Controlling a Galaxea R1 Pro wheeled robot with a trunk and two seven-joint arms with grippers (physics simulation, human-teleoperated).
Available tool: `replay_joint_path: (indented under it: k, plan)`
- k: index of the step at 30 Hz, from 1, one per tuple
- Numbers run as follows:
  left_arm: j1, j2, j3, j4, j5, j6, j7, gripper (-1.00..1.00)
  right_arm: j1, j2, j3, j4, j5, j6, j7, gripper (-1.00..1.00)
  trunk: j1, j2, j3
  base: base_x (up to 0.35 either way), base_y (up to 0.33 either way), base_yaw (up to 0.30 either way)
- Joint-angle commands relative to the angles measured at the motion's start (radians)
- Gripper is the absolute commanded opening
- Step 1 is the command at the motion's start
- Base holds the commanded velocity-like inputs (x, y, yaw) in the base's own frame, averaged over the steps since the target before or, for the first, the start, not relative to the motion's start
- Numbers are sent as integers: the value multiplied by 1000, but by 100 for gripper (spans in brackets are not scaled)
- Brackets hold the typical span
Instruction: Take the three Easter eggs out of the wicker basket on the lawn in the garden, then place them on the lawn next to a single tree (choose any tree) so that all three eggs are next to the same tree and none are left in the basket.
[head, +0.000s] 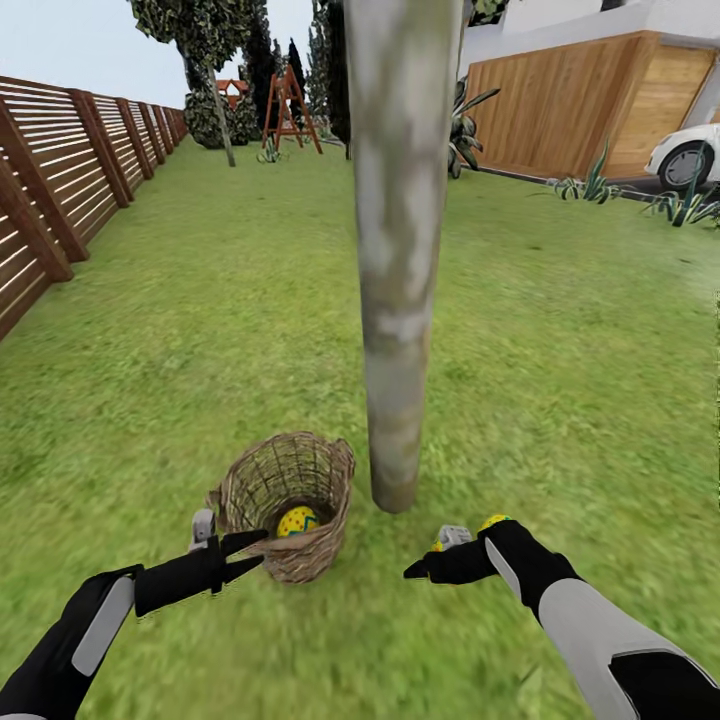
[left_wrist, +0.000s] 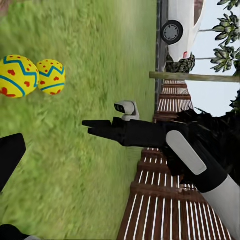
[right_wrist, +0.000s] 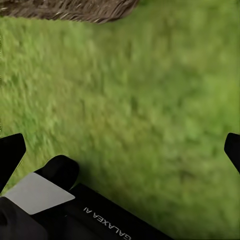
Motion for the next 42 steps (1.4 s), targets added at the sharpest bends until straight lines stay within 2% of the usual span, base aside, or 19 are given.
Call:
replay_joint_path:
  k: [1, 16, 22, 34, 42]
  plan:
    - [0, 0, 1, 0, -1, 4, -3, 100, -1, -1, 5, -1, -1, 4, 3, 100, 0, 0, 0, 205, 231, -197]
    - [0, 0, 2, 2, -1, 4, -3, 100, -1, -1, 4, -1, -4, 4, 3, 100, 0, 0, 13, 203, 248, -229]
    - [1, -1, 1, 3, -1, 4, -4, 100, -1, -1, 4, 0, -3, 4, 1, 100, 0, 0, 14, 35, 127, -21]
    - [1, -1, 2, 4, -2, 4, -3, 100, -1, -5, 4, -2, -3, 8, 1, 100, 0, 0, 14, 1, 284, 0]
    - [1, -2, 2, 4, -2, 3, -2, 100, -1, -15, 3, 1, -4, 11, 0, 100, 0, 0, 14, 0, 36, 0]
